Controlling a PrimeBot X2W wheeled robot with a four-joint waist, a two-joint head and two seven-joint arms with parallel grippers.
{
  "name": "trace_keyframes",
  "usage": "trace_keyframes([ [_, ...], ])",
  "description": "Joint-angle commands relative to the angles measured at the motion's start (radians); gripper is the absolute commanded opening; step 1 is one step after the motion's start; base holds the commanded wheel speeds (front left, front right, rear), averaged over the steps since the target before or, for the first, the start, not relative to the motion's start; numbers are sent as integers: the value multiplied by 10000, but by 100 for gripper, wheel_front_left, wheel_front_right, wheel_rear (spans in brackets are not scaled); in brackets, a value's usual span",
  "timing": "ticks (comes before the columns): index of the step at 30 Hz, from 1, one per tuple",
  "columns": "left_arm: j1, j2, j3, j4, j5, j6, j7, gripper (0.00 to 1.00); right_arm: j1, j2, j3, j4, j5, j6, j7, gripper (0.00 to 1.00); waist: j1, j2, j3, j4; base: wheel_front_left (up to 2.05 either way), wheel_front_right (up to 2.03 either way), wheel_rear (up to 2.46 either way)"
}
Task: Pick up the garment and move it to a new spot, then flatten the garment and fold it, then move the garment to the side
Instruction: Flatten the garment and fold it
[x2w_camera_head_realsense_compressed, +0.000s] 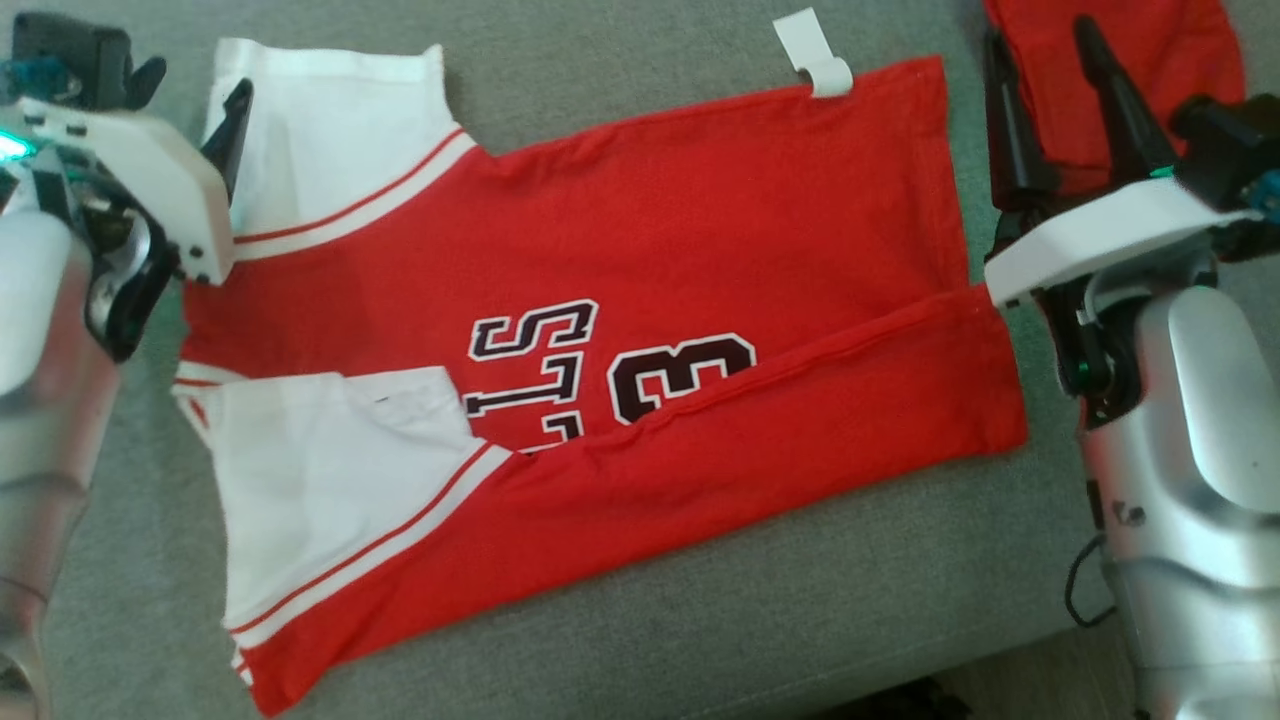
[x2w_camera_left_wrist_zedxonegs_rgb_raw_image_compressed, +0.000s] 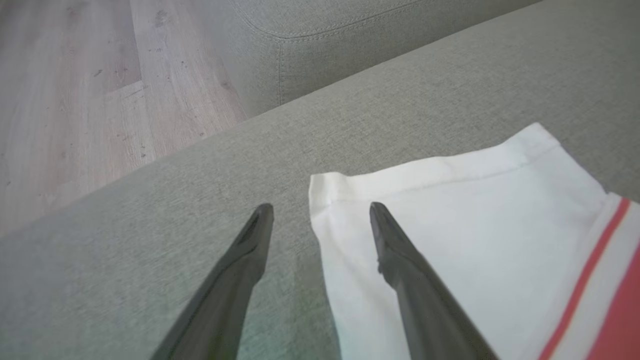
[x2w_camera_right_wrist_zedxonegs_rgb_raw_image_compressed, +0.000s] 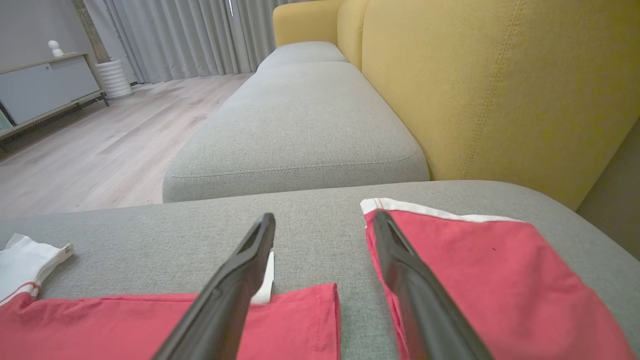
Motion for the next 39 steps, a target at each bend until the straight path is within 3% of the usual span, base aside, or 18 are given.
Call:
trace_keyframes([
  [1,-581,531,203,-202,-132,20,-19,100,-273,24,157,-273,25,37,-101,100,-2,0,143,-115,0,0,0],
  [13,-1553,671,-777,1098,-758,17,106,100,-547,104,283,-102,56,37,-430,100,-2,0,550,-363,0,0,0],
  [18,-1556,642,-1417,1239,-1309,16,858,100,-535,28,269,-65,59,37,-467,100,-2,0,581,-383,0,0,0],
  [21,-1462,644,-1783,917,-2269,16,1587,98,-571,-21,198,-51,42,37,-450,100,-2,0,568,-334,0,0,0],
  [23,-1426,705,-1988,645,-2641,16,1787,0,-599,-41,150,-34,17,37,-433,100,-2,0,547,-291,0,0,0],
  [26,-1413,817,-2213,295,-2966,16,1563,0,-611,-81,72,23,-50,37,-411,100,-2,0,456,-175,0,0,0],
  [39,-1230,561,-2838,-692,-2828,16,-1538,0,-647,-896,143,1091,-159,37,179,100,-2,0,-603,882,0,0,0],
])
